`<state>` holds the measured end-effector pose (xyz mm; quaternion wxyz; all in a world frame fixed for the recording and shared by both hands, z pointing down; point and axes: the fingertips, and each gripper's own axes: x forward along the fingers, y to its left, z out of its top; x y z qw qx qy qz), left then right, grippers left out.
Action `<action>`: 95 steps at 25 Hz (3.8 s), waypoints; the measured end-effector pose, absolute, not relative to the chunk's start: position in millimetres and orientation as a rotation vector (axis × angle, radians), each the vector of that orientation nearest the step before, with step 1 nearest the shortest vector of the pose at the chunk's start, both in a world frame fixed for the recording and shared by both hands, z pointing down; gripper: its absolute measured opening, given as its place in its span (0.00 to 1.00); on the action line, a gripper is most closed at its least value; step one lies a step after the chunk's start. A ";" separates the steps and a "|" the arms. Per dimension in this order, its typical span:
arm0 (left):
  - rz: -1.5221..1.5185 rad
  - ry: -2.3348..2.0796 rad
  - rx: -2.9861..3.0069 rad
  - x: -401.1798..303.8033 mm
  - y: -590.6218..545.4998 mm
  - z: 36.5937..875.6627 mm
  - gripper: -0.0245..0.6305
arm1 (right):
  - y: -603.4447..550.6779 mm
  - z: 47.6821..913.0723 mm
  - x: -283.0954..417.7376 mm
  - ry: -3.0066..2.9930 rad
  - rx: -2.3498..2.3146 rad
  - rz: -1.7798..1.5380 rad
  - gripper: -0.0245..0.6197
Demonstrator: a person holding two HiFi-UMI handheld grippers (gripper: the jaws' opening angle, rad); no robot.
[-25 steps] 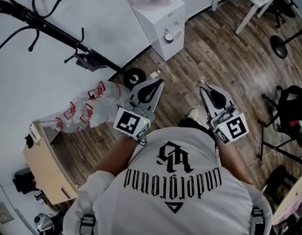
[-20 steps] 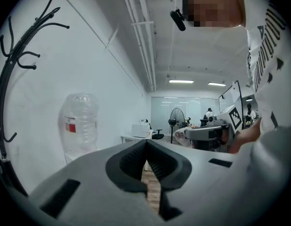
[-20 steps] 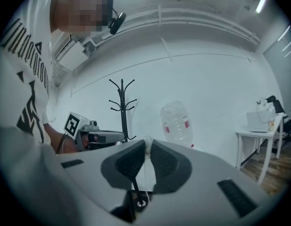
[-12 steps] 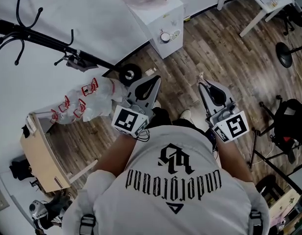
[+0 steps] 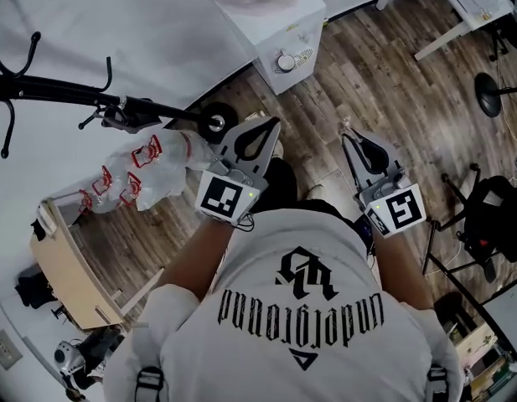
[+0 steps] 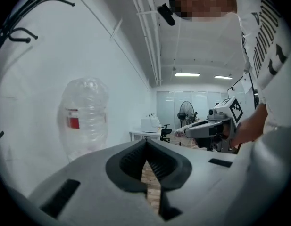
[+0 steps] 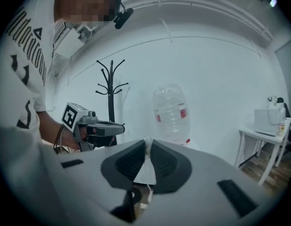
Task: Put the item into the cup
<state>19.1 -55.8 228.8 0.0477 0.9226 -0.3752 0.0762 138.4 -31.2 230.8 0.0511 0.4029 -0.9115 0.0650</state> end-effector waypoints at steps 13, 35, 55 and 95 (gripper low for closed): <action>0.350 -1.060 2.704 -29.9 -186.8 392.8 0.05 | -189.9 422.8 85.0 -2.605 1.133 0.348 0.10; 0.439 -1.026 2.641 -37.5 -298.2 645.1 0.05 | -323.1 709.9 43.8 -2.382 0.960 0.448 0.11; 0.443 -1.032 2.638 -44.9 -310.0 676.8 0.05 | -364.1 783.0 21.1 -2.265 0.912 0.513 0.33; 0.252 -1.209 2.734 -8.4 -85.6 336.9 0.05 | -80.4 339.7 99.2 -2.585 1.043 0.178 0.05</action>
